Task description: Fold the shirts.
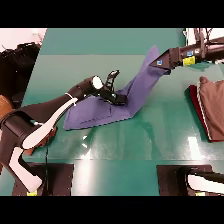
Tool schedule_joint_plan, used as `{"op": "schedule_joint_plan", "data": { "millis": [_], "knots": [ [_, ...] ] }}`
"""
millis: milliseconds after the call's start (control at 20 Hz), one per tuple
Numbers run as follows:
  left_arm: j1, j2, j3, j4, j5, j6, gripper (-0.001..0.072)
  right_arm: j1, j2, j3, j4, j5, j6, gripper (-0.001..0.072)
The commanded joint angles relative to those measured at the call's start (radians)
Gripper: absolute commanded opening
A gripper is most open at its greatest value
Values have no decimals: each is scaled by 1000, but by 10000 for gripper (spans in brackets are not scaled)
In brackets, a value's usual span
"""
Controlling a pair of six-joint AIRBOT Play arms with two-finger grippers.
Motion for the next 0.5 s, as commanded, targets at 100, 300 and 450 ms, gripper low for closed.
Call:
{"op": "schedule_joint_plan", "data": {
  "millis": [100,300,450],
  "knots": [
    [130,175,18,100,-41,3,22,143,0,5,3,-66,-2,16],
    [327,415,17,262,-111,3,22,361,-23,5,30,-245,-59,16],
    [467,576,17,378,-153,3,22,553,-122,5,98,-426,-138,18]
  ]
}}
